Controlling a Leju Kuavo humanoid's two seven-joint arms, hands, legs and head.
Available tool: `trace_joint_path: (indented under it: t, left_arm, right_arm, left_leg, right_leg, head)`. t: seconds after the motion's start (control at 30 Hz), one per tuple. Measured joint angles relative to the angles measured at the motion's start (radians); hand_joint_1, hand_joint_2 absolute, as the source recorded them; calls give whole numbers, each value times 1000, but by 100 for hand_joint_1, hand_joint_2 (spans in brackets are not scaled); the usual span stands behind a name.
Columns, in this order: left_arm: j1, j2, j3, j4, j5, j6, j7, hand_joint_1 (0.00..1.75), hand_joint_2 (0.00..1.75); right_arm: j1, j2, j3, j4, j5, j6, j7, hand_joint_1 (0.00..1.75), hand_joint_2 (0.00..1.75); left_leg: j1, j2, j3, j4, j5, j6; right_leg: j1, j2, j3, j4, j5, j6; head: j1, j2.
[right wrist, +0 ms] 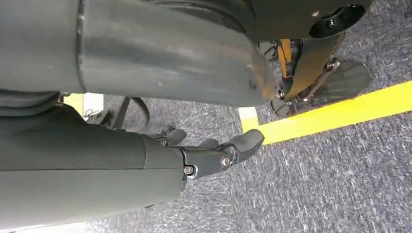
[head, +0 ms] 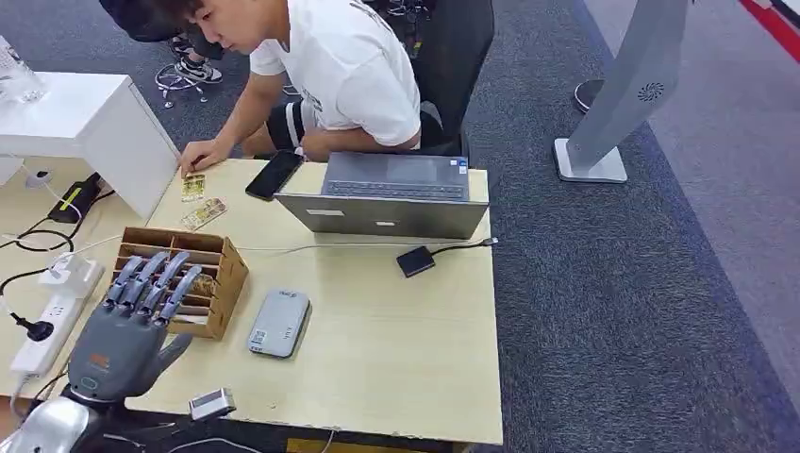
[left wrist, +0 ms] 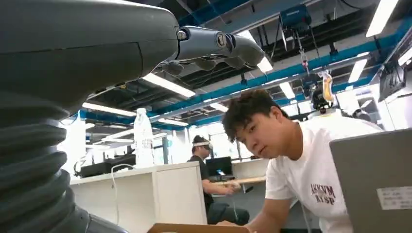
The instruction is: Pass the card to the sensor for recognition and then transmit it.
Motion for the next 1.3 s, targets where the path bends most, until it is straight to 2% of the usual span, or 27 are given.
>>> trace_joint_path:
  t: [0.1, 0.23, 0.57, 0.83, 1.3]
  left_arm:
    - [2, 8, 3, 0, 3, -15, 3, 0, 175]
    - [-14, 22, 11, 8, 41, -137, 15, 0, 175]
    - [-148, 16, 18, 165, 76, -295, 17, 0, 175]
    - [-181, 4, 18, 229, 76, -305, 18, 0, 175]
    - [-178, -4, 17, 260, 90, -328, 45, 0, 175]
  right_arm:
    - [0, 0, -2, 0, 0, 0, 0, 0, 0]
    - [0, 0, -8, 0, 3, 6, -3, 0, 0]
    - [-1, 0, -11, 0, 21, 11, 12, 0, 0]
    - [-1, 0, -16, 0, 21, 13, 13, 0, 0]
    - [0, 0, -25, 0, 31, 14, 17, 0, 0]
  left_leg:
    - [0, 0, 0, 0, 0, 0]
    - [0, 0, 0, 0, 0, 0]
    - [0, 0, 0, 0, 0, 0]
    - [0, 0, 0, 0, 0, 0]
    - [0, 0, 0, 0, 0, 0]
  right_leg:
    - [0, 0, 0, 0, 0, 0]
    - [0, 0, 0, 0, 0, 0]
    - [0, -1, 0, 0, 0, 0]
    - [0, 0, 0, 0, 0, 0]
    - [0, 0, 0, 0, 0, 0]
  head:
    - [0, 0]
    - [0, 0]
    - [0, 0]
    - [0, 0]
    - [0, 0]
